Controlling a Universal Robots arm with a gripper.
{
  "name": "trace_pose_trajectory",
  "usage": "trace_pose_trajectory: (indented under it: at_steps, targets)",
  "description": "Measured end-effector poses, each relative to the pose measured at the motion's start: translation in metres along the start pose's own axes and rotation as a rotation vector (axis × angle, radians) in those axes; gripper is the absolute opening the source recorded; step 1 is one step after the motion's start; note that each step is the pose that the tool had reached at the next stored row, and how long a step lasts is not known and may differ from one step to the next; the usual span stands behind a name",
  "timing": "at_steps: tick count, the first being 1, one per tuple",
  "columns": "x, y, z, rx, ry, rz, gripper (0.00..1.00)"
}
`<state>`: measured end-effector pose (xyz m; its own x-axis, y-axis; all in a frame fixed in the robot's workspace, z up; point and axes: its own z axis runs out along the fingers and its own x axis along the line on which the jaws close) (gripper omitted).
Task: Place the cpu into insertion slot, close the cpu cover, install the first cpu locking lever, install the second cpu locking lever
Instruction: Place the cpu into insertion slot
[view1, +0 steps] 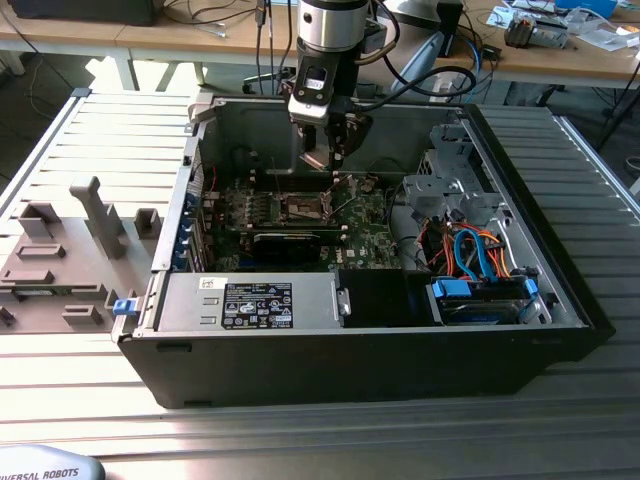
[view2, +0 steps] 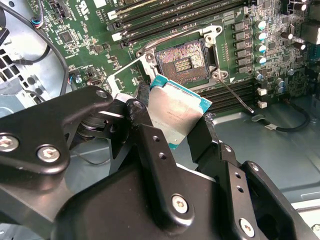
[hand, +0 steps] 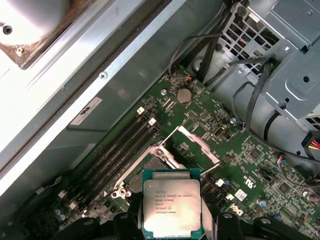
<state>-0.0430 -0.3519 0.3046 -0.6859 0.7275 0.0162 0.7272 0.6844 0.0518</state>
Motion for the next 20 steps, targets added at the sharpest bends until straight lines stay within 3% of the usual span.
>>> trace_pose_trajectory:
  at_steps: [20]
  targets:
    - [0.0, 0.0, 0.0, -0.0002, -0.0007, 0.014, 0.54]
